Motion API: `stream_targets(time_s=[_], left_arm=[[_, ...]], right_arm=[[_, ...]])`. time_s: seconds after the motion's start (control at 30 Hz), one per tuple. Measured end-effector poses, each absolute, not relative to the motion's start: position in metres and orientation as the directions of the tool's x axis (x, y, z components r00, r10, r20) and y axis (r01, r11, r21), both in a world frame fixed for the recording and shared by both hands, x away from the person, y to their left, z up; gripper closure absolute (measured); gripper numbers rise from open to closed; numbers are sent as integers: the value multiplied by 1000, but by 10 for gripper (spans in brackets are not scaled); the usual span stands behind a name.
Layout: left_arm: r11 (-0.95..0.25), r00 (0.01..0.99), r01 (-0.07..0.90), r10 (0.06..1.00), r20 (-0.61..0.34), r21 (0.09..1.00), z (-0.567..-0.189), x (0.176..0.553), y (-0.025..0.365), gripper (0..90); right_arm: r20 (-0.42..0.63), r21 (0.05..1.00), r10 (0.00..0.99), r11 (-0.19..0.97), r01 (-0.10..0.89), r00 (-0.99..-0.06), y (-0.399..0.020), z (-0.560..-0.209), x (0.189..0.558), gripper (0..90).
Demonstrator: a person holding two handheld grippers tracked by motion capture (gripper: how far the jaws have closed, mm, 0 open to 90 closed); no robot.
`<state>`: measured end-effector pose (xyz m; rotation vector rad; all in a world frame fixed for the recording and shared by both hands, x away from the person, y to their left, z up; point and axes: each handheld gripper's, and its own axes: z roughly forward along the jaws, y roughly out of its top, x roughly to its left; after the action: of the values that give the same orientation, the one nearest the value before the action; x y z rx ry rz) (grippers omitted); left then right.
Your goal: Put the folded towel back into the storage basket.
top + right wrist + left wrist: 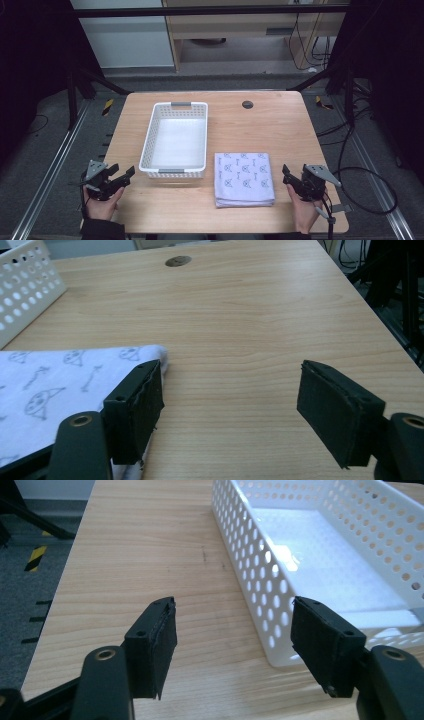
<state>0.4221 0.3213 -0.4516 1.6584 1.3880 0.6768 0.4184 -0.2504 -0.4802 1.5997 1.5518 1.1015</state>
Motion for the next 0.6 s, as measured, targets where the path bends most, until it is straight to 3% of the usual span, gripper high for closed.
stream_targets(time_s=[0.17, 0.6], left_arm=[[-24, 251, 479, 962, -111, 877, -445, 416, 310, 345], [-62, 332, 436, 938, -96, 898, -428, 405, 274, 342]], right_arm=[[86, 895, 992, -38, 445, -87, -243, -479, 419, 247], [124, 893, 980, -41, 448, -158, -236, -477, 418, 252]])
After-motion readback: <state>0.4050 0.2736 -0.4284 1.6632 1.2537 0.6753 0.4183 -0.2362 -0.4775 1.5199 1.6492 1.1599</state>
